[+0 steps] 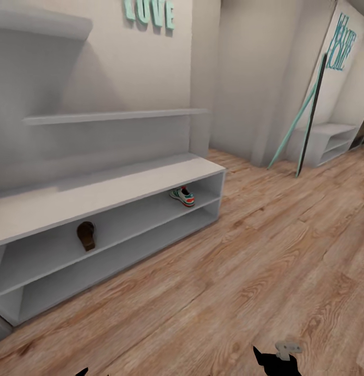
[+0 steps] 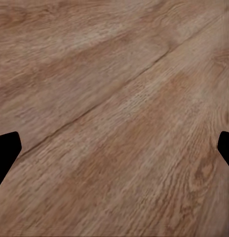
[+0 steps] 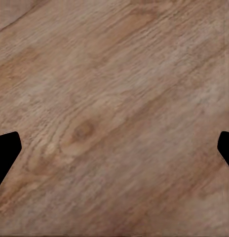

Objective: Pick up the two gym shoes and the two sandals from the corridor floor and place them onto the hallstand (shoe rack) in the corridor, making sure they are on the rack and not on the floor. Arrange them so the two gym shoes are next to each other and the two sandals are next to each other.

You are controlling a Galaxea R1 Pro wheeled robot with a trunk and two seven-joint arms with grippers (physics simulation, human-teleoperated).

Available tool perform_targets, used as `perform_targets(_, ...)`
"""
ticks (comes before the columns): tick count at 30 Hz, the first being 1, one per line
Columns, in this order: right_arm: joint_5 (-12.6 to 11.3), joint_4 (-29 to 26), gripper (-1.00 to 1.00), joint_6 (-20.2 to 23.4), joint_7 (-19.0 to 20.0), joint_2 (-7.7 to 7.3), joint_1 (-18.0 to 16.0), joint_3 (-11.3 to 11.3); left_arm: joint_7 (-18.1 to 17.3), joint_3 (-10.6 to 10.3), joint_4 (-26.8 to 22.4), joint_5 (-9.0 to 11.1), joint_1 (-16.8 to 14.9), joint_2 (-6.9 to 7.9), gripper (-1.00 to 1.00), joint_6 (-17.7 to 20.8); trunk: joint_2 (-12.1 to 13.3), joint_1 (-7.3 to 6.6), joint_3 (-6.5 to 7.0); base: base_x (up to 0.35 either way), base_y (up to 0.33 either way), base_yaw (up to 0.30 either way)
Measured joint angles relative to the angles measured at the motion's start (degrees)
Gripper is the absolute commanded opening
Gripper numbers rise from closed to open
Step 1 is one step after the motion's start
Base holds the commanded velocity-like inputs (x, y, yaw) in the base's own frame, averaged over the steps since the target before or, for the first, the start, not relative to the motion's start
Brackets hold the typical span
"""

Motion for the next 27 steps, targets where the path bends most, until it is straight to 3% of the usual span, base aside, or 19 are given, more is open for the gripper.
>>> perform_targets(10,0.0,0.0,1.0,0.0,0.0,0.0,0.0,0.0,0.0,0.0,0.0,0.0,0.0,0.01,1.0,0.0,0.0,0.0,0.0,0.0,0.0,-0.3)
perform_targets(15,0.0,0.0,1.0,0.0,0.0,0.0,0.0,0.0,0.0,0.0,0.0,0.0,0.0,0.0,1.0,0.0,0.1,-0.13,1.1,0.0,0.0,-0.3)
perform_targets(27,0.0,0.0,1.0,0.0,0.0,0.0,0.1,0.0,0.0,0.0,0.0,0.0,0.0,0.0,1.0,0.0,4.9,-2.76,3.26,0.0,0.0,-0.3)
